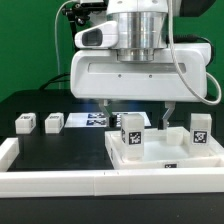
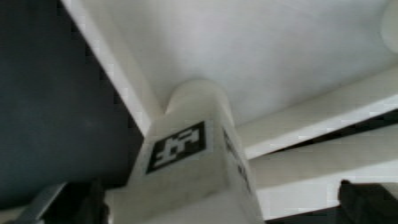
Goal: Assemble square table
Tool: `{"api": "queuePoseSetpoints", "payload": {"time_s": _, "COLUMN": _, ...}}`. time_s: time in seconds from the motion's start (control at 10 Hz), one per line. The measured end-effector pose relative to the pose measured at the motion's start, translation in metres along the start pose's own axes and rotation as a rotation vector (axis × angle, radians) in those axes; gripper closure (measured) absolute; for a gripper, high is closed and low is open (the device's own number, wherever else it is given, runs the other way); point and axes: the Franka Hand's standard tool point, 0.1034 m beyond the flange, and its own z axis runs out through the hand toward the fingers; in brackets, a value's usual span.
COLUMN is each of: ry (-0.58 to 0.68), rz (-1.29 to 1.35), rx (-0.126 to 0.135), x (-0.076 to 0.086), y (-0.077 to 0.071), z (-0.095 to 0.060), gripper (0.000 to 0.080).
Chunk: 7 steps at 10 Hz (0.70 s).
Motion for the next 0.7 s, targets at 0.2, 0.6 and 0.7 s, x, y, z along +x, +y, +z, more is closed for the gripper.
{"api": "queuePoseSetpoints", "payload": {"time_s": 0.2, "ry": -0.003, "rz": -0.157, "rx": -0.005, "x": 0.0005, "y": 0.0028, "z": -0.0002, "gripper": 0.015}}
{"api": "queuePoseSetpoints", "payload": {"time_s": 0.6, "ry": -0.003, "rz": -0.26, "rx": -0.007, "x": 0.0005, "y": 0.0045, "z": 0.0002, "gripper": 0.0257}}
{"api": "queuePoseSetpoints", "payload": {"time_s": 0.7, "ry": -0.004, "rz": -0.26, "rx": -0.007, "x": 0.0004, "y": 0.0046, "z": 0.0002, "gripper": 0.0457}}
